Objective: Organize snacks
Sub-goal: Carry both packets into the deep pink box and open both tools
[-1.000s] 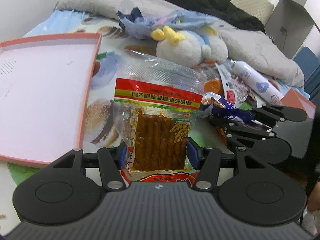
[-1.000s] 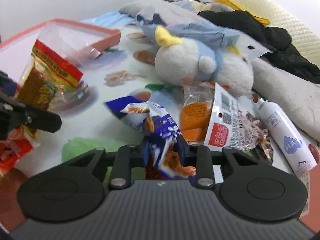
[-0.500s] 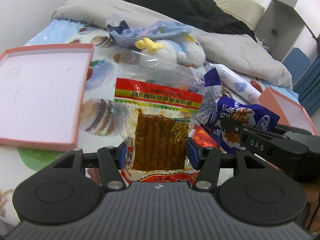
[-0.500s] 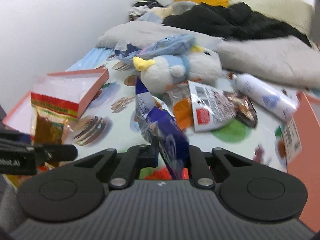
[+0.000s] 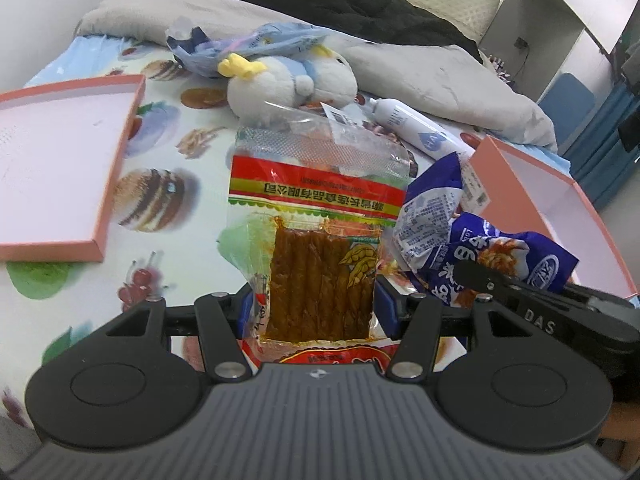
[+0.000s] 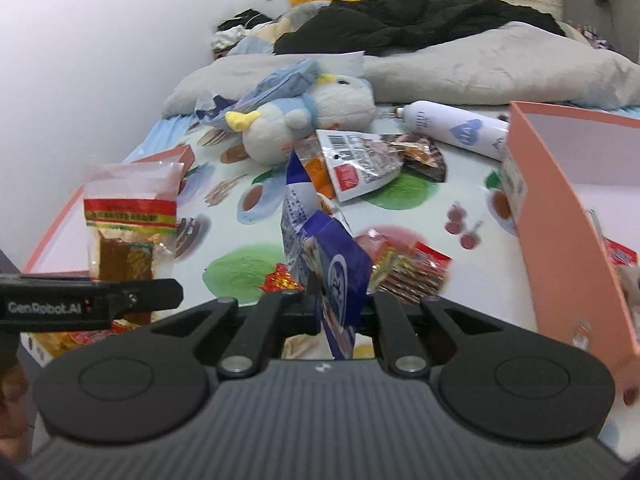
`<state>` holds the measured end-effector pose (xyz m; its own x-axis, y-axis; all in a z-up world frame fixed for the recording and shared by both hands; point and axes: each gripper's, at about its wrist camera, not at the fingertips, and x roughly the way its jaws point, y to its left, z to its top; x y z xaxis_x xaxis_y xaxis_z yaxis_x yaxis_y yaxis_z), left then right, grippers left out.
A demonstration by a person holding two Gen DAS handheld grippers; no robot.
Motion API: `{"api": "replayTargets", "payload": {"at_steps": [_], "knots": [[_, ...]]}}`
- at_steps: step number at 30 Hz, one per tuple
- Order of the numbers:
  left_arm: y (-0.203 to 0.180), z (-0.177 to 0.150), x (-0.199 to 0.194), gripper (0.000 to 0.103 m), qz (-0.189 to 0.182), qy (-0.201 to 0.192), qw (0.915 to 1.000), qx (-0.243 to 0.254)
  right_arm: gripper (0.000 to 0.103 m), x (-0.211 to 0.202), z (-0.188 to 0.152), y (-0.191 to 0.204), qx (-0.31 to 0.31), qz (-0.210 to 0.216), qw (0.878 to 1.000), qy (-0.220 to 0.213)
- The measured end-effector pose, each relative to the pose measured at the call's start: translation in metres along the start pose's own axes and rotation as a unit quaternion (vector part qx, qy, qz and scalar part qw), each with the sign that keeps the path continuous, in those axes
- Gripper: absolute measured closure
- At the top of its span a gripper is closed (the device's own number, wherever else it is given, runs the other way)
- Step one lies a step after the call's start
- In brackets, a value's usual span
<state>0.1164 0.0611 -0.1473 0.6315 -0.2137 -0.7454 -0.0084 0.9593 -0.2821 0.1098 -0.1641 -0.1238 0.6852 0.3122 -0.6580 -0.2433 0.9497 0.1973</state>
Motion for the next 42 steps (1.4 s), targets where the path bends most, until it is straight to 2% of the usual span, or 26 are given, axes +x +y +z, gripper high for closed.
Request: {"api": "replayTargets", "payload": {"at_steps": [6, 13, 25, 31, 38, 42], "knots": [[-0.02, 0.01, -0.001, 0.041, -0.018, 0.0, 0.9998, 0.009, 0.093, -0.024, 0.007, -0.009, 0.008, -0.012, 1.0, -0.021], [-0.057, 0.034, -0.008, 0.041, -0.046, -0.015, 0.9984, 0.029, 0.093, -0.053, 0.03, -0.024, 0.01, -0.033, 0.998, -0.052], [-0.143, 0.093, -0.018, 0.04, -0.083, -0.054, 0.9913, 0.087, 0.093, -0.1, 0.082, -0.06, 0.007, -0.094, 0.99, -0.11], [-0.183, 0.119, -0.014, 0.04, -0.101, -0.061, 0.9874, 0.106, 0.093, -0.118, 0.094, -0.086, 0.018, -0.121, 0.983, -0.135], [-0.234, 0.123, 0.0, 0.04, -0.123, -0.059, 0.9815, 0.135, 0.093, -0.13, 0.096, -0.131, 0.043, -0.15, 0.976, -0.154], [-0.26, 0.117, 0.027, 0.04, -0.127, -0.037, 0.9806, 0.145, 0.093, -0.129, 0.09, -0.163, 0.066, -0.169, 0.971, -0.155]]}}
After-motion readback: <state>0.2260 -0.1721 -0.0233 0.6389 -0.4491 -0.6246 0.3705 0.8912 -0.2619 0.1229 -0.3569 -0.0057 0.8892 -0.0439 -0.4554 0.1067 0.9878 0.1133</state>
